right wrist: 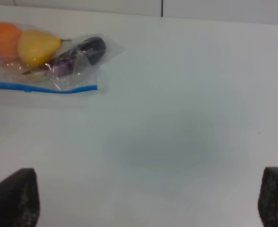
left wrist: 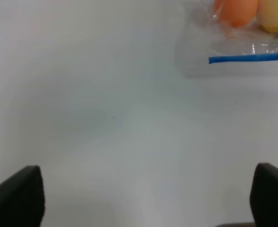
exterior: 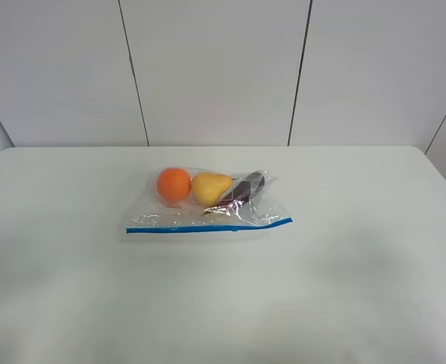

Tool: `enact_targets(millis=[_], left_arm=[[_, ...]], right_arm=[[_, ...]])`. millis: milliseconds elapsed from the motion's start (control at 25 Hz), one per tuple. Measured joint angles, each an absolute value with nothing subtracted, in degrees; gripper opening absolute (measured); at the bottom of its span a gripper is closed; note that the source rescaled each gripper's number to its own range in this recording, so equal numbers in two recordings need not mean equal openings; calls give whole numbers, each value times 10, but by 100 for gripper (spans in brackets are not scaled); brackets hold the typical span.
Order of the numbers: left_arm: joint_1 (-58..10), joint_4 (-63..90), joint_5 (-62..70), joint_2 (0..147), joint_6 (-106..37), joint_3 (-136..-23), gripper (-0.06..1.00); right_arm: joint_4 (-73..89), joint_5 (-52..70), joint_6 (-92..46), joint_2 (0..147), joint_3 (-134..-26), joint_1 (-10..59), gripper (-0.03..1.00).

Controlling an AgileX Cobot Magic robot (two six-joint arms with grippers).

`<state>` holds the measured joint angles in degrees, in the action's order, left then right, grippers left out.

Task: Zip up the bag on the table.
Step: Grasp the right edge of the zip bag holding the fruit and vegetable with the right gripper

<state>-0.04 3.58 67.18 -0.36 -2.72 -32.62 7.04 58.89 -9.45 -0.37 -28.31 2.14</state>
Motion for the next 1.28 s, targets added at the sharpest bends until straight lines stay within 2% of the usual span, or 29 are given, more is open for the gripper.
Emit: enact_targets(millis=[560, 960, 1280], left_arm=[[0, 36, 672, -4, -27, -326, 100], [0, 36, 672, -4, -27, -326, 100], [0, 36, 672, -4, -27, -326, 100]], right_arm=[[71, 589, -94, 26, -298, 21, 100], [95, 586, -37, 384, -492, 21, 100], [151, 582, -53, 655, -593, 21, 100]])
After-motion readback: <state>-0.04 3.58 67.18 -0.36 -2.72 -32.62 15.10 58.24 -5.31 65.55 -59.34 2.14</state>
